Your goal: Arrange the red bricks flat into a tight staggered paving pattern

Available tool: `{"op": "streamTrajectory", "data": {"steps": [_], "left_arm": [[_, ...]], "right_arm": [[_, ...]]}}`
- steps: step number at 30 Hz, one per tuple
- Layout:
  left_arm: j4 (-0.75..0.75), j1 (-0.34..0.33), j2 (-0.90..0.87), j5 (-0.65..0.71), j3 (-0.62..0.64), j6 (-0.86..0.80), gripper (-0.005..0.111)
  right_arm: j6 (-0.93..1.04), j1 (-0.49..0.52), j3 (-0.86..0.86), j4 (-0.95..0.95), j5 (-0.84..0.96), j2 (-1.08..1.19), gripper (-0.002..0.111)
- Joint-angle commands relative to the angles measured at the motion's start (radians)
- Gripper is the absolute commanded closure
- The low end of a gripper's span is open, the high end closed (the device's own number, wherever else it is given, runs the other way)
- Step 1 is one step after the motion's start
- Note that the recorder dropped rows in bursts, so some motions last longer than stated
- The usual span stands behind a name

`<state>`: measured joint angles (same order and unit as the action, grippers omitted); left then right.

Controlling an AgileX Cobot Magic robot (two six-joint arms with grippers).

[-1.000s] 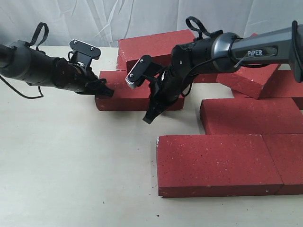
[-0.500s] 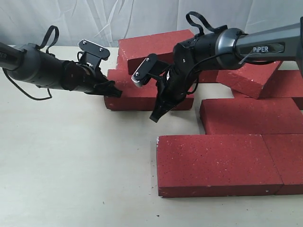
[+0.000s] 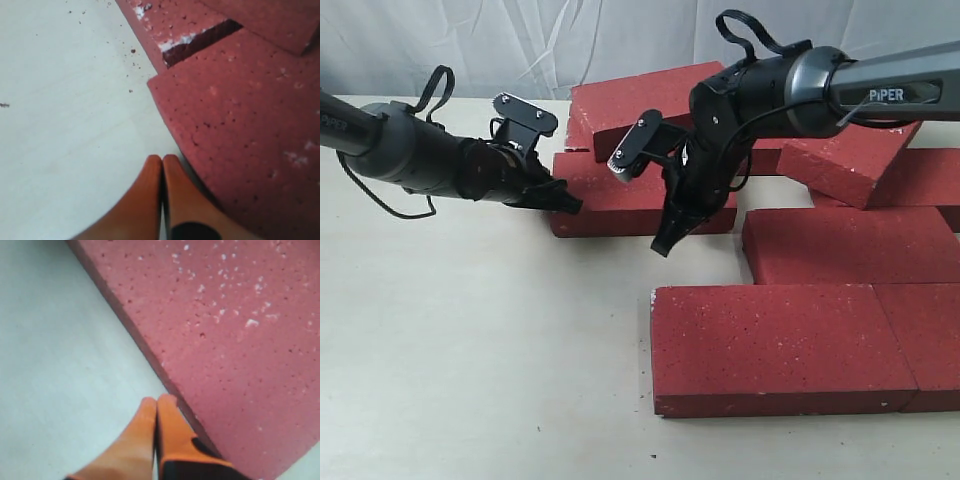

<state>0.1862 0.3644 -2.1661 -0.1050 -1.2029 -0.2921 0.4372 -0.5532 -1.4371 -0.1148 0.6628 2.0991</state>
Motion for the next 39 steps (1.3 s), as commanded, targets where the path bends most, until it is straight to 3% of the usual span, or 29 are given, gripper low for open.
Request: {"op": "streamTrajectory", "data": {"steps": [1, 7, 17, 34, 39], "left_arm": [[-0.032, 0.007, 0.021, 0.044, -0.013, -0.006, 0.107], [-0.075, -0.017, 0.101, 0.209, -0.021, -0.003, 0.107], [-0.037, -0.029, 0.072, 0.327, -0.07, 0.002, 0.107], [-0.019, 0.052, -0.019, 0.244, -0.114, 0.002, 0.107], [-0.019, 0.052, -0.021, 0.226, -0.114, 0.002, 0.107]], "right_arm": [[-0.009, 0.005, -0.005, -0.015, 0.044, -0.029, 0.109], [-0.022, 0.024, 0.008, -0.015, 0.159, -0.106, 0.109], [-0.018, 0.229, 0.096, 0.128, 0.004, -0.159, 0.109], [0.0, 0.237, 0.096, 0.162, 0.014, -0.159, 0.109], [0.149, 0.234, 0.096, 0.317, 0.041, -0.159, 0.109]]}}
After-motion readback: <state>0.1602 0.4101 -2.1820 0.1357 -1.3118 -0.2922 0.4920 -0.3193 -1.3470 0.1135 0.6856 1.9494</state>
